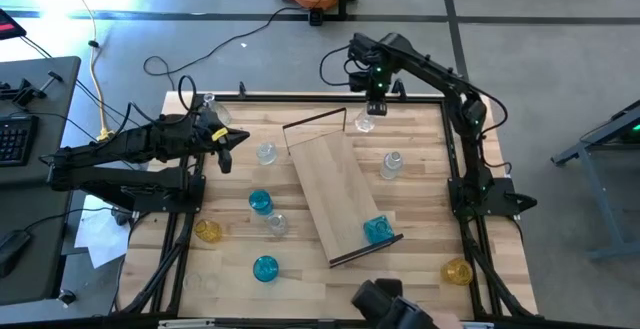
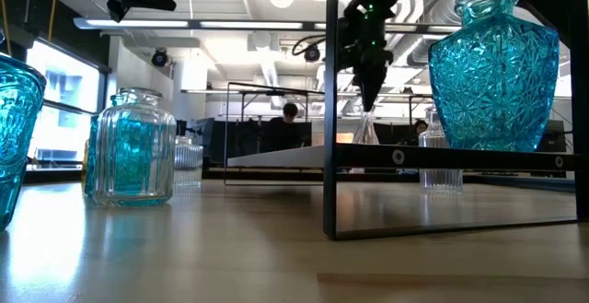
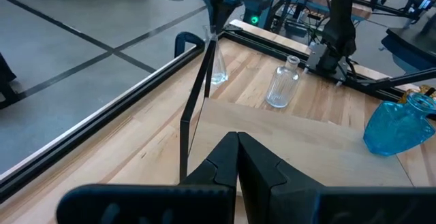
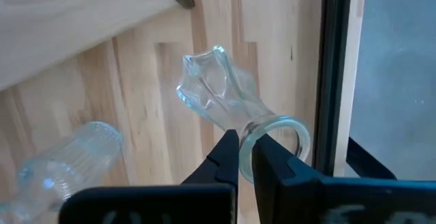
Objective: Sort vases onto shelf
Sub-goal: Put the transparent crystal vase on the shelf
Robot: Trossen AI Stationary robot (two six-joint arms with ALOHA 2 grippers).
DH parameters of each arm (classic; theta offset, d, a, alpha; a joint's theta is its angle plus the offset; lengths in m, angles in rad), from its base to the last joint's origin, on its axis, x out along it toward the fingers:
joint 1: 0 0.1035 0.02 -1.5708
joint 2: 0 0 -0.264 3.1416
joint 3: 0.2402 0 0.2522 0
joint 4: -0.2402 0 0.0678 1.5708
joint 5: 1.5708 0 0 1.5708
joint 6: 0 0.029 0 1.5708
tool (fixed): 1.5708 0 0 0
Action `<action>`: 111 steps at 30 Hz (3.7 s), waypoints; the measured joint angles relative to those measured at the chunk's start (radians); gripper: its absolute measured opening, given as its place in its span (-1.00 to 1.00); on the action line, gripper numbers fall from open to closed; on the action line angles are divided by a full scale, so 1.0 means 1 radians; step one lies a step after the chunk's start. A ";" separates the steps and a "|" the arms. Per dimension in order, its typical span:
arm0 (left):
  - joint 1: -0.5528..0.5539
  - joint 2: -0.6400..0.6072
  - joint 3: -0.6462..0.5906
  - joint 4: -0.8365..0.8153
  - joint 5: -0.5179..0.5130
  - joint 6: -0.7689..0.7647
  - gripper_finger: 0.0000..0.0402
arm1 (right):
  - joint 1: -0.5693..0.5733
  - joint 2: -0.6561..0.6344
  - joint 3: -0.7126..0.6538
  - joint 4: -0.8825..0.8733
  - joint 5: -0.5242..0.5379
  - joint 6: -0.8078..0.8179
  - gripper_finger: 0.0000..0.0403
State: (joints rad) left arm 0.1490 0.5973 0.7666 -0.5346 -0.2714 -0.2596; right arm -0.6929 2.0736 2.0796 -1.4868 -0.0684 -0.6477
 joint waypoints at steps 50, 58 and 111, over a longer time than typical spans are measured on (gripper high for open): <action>0.000 0.000 0.000 0.000 0.029 0.000 -0.99 | 0.404 -0.103 -0.001 0.020 0.110 0.166 -1.00; 0.000 0.000 0.000 0.001 0.031 0.000 -0.99 | 0.420 -0.055 -0.001 0.033 0.149 0.138 -1.00; 0.000 0.000 0.000 -0.004 0.036 0.027 -0.99 | 0.406 0.006 0.001 0.099 0.174 0.037 -1.00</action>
State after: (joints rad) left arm 0.1486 0.5976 0.7666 -0.5385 -0.2352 -0.2329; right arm -0.2871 2.0796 2.0807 -1.3875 0.1055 -0.6106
